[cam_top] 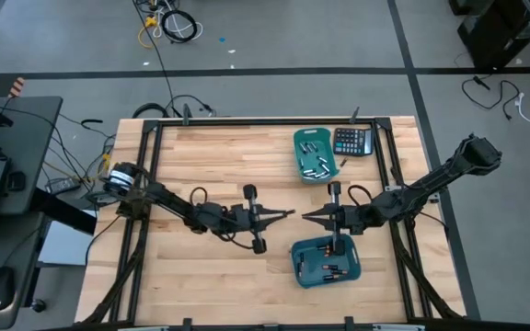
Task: Sort batteries
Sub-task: Put the black battery into the blue bin
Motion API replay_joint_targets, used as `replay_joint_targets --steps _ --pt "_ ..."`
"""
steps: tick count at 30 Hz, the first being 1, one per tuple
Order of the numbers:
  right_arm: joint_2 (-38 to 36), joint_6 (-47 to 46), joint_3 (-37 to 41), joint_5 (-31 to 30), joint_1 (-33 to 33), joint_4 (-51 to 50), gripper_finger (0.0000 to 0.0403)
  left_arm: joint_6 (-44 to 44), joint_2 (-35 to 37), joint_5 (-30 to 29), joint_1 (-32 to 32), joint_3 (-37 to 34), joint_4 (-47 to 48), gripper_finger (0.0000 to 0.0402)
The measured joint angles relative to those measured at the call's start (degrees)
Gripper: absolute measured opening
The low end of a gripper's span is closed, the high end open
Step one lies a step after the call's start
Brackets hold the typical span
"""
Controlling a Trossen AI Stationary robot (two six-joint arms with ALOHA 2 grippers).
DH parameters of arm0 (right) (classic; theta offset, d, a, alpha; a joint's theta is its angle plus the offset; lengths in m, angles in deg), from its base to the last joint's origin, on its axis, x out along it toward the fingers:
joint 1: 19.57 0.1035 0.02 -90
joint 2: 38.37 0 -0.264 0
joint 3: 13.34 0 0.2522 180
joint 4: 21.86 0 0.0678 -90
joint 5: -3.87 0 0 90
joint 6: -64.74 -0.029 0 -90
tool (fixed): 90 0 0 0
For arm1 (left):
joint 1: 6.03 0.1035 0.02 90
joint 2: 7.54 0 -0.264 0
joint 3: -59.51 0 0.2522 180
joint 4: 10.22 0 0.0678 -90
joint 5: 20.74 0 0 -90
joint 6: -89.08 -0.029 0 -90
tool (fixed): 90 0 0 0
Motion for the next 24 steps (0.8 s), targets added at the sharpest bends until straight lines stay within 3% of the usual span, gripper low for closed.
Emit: replay_joint_targets --steps 9,13,24 --pt "0.3 4.1 0.0 1.1 0.0 5.5 0.0015 -2.3 -3.0 1.8 0.2 3.9 -2.5 0.0016" --pt "1.5 7.0 0.0 3.0 0.0 10.3 0.0043 -2.4 -3.0 7.7 0.4 5.4 -2.9 0.0016" --pt "7.0 7.1 0.0 3.3 -0.2 17.5 0.0134 -5.1 -3.0 9.0 0.7 7.2 -2.3 0.0016"
